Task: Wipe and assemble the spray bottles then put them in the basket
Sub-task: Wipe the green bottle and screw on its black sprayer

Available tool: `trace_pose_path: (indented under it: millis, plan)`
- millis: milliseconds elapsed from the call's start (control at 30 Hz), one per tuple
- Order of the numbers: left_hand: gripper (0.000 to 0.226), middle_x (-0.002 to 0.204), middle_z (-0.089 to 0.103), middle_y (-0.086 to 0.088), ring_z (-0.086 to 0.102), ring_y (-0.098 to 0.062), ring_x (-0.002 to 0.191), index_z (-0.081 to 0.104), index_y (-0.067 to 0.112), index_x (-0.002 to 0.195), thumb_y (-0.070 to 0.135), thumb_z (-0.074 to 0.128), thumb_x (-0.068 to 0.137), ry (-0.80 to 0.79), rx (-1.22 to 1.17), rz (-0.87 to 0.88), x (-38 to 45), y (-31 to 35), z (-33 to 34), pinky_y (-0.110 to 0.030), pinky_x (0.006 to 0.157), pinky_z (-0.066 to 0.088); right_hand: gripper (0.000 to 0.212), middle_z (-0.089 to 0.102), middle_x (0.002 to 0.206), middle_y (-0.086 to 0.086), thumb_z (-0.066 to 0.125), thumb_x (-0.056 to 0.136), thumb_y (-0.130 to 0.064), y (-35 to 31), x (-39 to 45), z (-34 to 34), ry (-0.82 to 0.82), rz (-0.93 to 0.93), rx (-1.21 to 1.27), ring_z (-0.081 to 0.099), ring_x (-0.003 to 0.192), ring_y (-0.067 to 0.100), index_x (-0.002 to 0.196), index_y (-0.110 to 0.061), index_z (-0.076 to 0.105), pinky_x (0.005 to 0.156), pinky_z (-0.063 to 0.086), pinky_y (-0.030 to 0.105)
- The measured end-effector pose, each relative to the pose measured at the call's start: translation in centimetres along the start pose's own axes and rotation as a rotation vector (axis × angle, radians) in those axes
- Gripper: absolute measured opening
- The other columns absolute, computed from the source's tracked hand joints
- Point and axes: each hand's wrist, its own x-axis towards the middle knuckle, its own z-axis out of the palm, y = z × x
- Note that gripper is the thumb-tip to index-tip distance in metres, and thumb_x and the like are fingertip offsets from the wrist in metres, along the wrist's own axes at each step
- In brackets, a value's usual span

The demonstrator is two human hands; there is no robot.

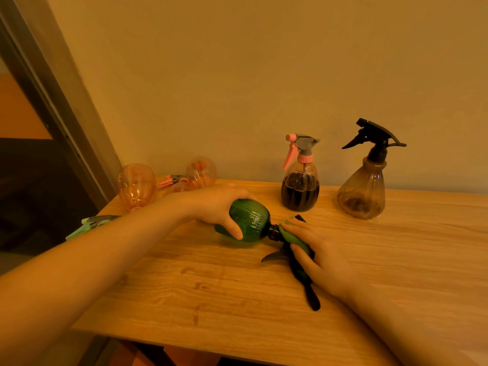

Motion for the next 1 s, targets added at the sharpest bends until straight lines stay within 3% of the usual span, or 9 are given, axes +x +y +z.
trace_pose_path:
  millis: [133, 367, 533, 633, 767, 867, 1000]
  plan:
    - [0.085, 0.132, 0.047, 0.007, 0.043, -0.014, 0.120, 0.044, 0.033, 0.136, 0.041, 0.085, 0.062, -0.002, 0.016, 0.013, 0.5, 0.0, -0.1, -0.033, 0.101, 0.040, 0.044, 0.047, 0.141, -0.010, 0.046, 0.089, -0.032, 0.2, -1.9, -0.5, -0.020, -0.096, -0.029, 0.037, 0.133, 0.001, 0.132, -0.030, 0.054, 0.111, 0.032, 0.025]
    - [0.088, 0.133, 0.046, 0.007, 0.042, -0.014, 0.121, 0.043, 0.035, 0.136, 0.048, 0.084, 0.059, -0.016, 0.043, 0.003, 1.0, -0.5, 0.1, -0.038, 0.103, 0.040, 0.037, 0.063, 0.123, -0.004, 0.051, 0.077, -0.016, -0.6, -3.4, -1.1, 0.074, -0.239, -0.031, 0.056, 0.117, 0.007, 0.109, -0.016, 0.070, 0.098, 0.046, 0.030]
    - [0.085, 0.130, 0.048, 0.007, 0.045, -0.013, 0.118, 0.046, 0.032, 0.134, 0.044, 0.085, 0.060, -0.008, 0.006, 0.001, 0.8, -0.5, 0.2, -0.037, 0.101, 0.042, 0.043, 0.049, 0.135, -0.013, 0.048, 0.084, -0.023, -1.5, -0.7, -1.1, 0.164, -0.068, 0.069, 0.041, 0.127, -0.004, 0.126, -0.032, 0.051, 0.107, 0.031, 0.015]
    - [0.083, 0.127, 0.049, 0.009, 0.046, -0.013, 0.117, 0.047, 0.032, 0.133, 0.042, 0.086, 0.060, 0.007, -0.024, -0.002, 0.6, -0.5, 0.2, -0.037, 0.100, 0.043, 0.046, 0.047, 0.135, -0.012, 0.050, 0.086, -0.016, -1.8, 0.8, -0.1, 0.139, -0.071, 0.046, 0.040, 0.128, -0.003, 0.129, -0.030, 0.047, 0.108, 0.032, 0.022]
    - [0.087, 0.130, 0.049, 0.009, 0.045, -0.013, 0.118, 0.045, 0.034, 0.134, 0.048, 0.085, 0.058, 0.017, -0.005, -0.003, 0.6, -0.8, 0.5, -0.039, 0.101, 0.042, 0.045, 0.041, 0.143, -0.009, 0.045, 0.092, -0.036, -1.2, 1.0, 0.9, 0.025, -0.122, -0.100, 0.032, 0.137, 0.006, 0.136, -0.026, 0.049, 0.113, 0.028, 0.032]
    - [0.089, 0.134, 0.045, 0.007, 0.042, -0.012, 0.121, 0.042, 0.034, 0.137, 0.045, 0.085, 0.060, 0.017, 0.009, -0.005, 0.7, -0.7, 0.5, -0.037, 0.104, 0.039, 0.050, 0.038, 0.147, -0.008, 0.038, 0.094, -0.053, -0.9, 0.4, 0.8, -0.027, -0.151, -0.134, 0.031, 0.137, 0.006, 0.135, -0.027, 0.051, 0.112, 0.029, 0.030]
    - [0.093, 0.135, 0.043, 0.005, 0.041, -0.015, 0.123, 0.039, 0.034, 0.139, 0.045, 0.085, 0.059, -0.007, 0.057, -0.005, 1.0, -0.3, 0.1, -0.037, 0.105, 0.038, 0.050, 0.036, 0.148, -0.011, 0.039, 0.093, -0.057, -0.4, -0.7, 0.5, -0.055, -0.162, -0.130, 0.030, 0.137, 0.002, 0.132, -0.030, 0.053, 0.112, 0.029, 0.027]
